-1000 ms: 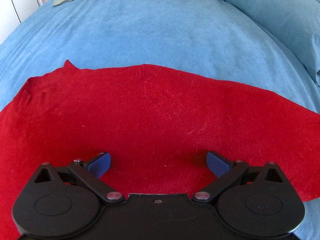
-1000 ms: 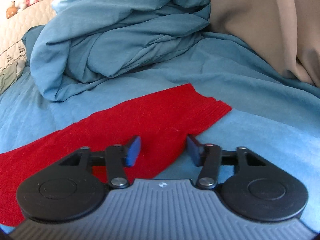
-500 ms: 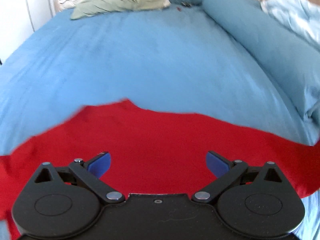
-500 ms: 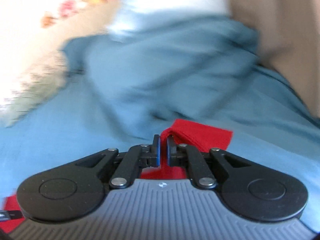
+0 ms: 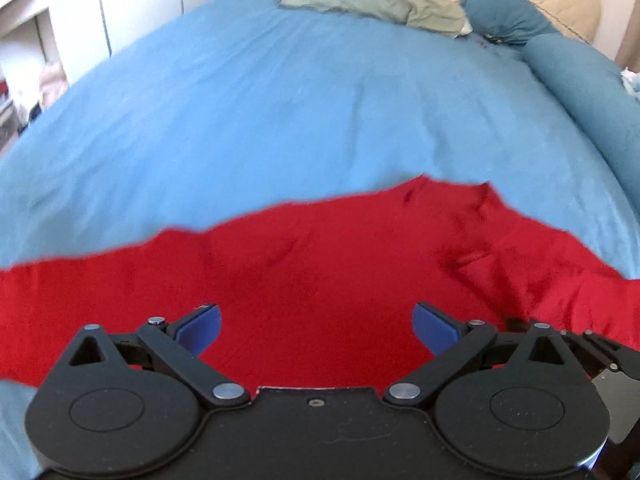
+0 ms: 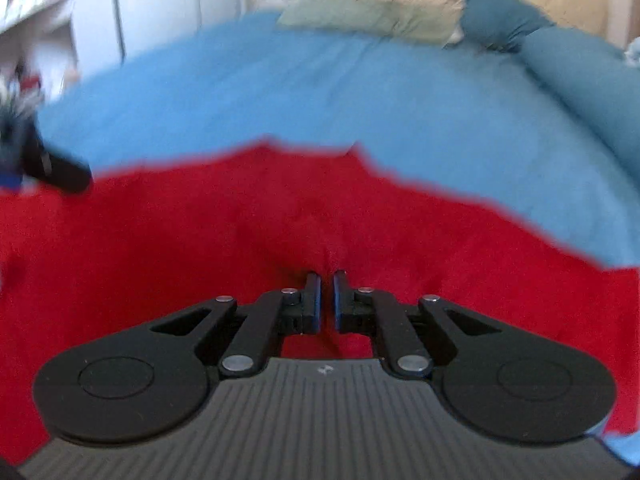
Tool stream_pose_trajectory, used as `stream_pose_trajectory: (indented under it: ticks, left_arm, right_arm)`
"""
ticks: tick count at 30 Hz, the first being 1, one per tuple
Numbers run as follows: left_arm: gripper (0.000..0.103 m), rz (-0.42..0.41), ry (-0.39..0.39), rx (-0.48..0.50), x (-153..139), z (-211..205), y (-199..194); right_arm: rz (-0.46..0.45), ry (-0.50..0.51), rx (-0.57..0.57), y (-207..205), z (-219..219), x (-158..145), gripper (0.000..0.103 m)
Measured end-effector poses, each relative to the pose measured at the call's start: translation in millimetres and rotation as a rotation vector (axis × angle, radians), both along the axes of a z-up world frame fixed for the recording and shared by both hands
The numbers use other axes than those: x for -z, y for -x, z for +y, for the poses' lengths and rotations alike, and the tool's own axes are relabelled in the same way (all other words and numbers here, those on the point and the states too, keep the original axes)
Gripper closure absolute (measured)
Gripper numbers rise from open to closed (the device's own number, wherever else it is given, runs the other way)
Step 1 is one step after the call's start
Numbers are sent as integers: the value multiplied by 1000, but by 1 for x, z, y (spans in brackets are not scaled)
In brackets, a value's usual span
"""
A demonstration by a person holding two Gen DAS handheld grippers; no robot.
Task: Fold small clothes
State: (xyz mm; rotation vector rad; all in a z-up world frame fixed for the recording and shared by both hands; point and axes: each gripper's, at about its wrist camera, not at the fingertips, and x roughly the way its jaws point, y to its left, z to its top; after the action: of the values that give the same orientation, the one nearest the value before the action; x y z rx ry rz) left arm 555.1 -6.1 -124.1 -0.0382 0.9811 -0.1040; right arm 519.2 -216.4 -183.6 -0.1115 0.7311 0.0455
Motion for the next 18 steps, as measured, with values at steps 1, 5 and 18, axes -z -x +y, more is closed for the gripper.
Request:
stream_pose_trajectory:
  ticks: [1, 5, 18]
  left_arm:
    - [0, 8, 7, -1, 3, 2, 1]
    - [0, 36, 49, 4, 10, 4, -1]
    - [0, 23, 154, 212, 13, -133, -28]
  right_arm:
    - [-14, 25, -5, 3, 4, 1, 77]
    - [-32, 48, -78, 14, 16, -5, 30]
    - [39, 22, 160, 64, -81, -36, 18]
